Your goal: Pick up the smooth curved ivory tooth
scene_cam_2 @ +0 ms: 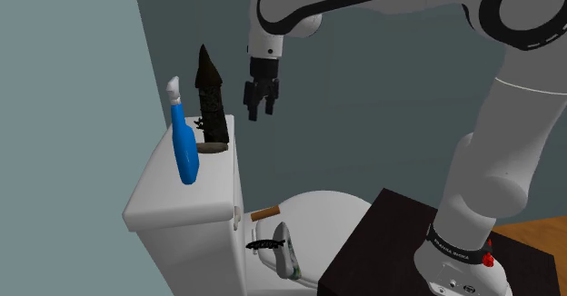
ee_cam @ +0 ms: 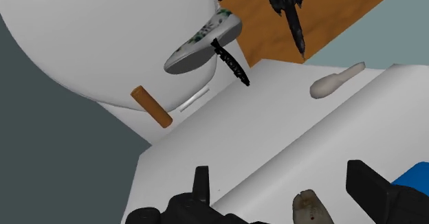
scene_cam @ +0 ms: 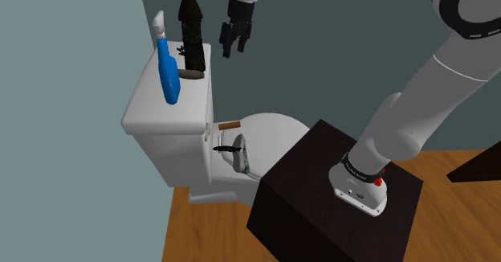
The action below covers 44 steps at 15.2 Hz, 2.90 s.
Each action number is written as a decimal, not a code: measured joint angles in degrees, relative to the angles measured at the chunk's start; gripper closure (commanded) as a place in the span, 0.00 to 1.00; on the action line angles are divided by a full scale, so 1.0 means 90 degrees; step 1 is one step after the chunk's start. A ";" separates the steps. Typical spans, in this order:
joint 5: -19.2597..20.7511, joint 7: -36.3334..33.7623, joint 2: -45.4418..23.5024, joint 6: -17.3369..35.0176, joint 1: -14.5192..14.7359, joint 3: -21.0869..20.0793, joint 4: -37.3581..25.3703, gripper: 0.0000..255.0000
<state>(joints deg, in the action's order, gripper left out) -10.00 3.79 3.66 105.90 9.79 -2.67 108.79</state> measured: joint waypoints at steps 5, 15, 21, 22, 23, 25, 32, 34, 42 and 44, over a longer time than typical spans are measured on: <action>-0.0167 0.0211 -0.1253 -0.0037 0.0167 -0.0170 -0.1204 0.00; -0.0278 0.0440 -0.2355 0.0188 0.0329 -0.0350 -0.2001 0.00; -0.0285 0.0468 -0.2410 0.0377 0.0341 -0.0355 -0.1865 1.00; -0.0285 0.0468 -0.2411 0.0378 0.0341 -0.0355 -0.1865 1.00; -0.0285 0.0468 -0.2411 0.0378 0.0341 -0.0355 -0.1865 1.00; -0.0285 0.0468 -0.2411 0.0379 0.0341 -0.0355 -0.1865 1.00; -0.0279 0.0454 -0.2349 0.0167 0.0318 -0.0345 -0.2014 1.00; -0.0267 0.0401 -0.2342 -0.0002 0.0326 -0.0349 -0.2184 1.00; -0.0236 0.0266 -0.2330 -0.0655 0.0317 -0.0347 -0.2837 1.00; -0.0232 0.0237 -0.2324 -0.0761 0.0320 -0.0350 -0.2941 1.00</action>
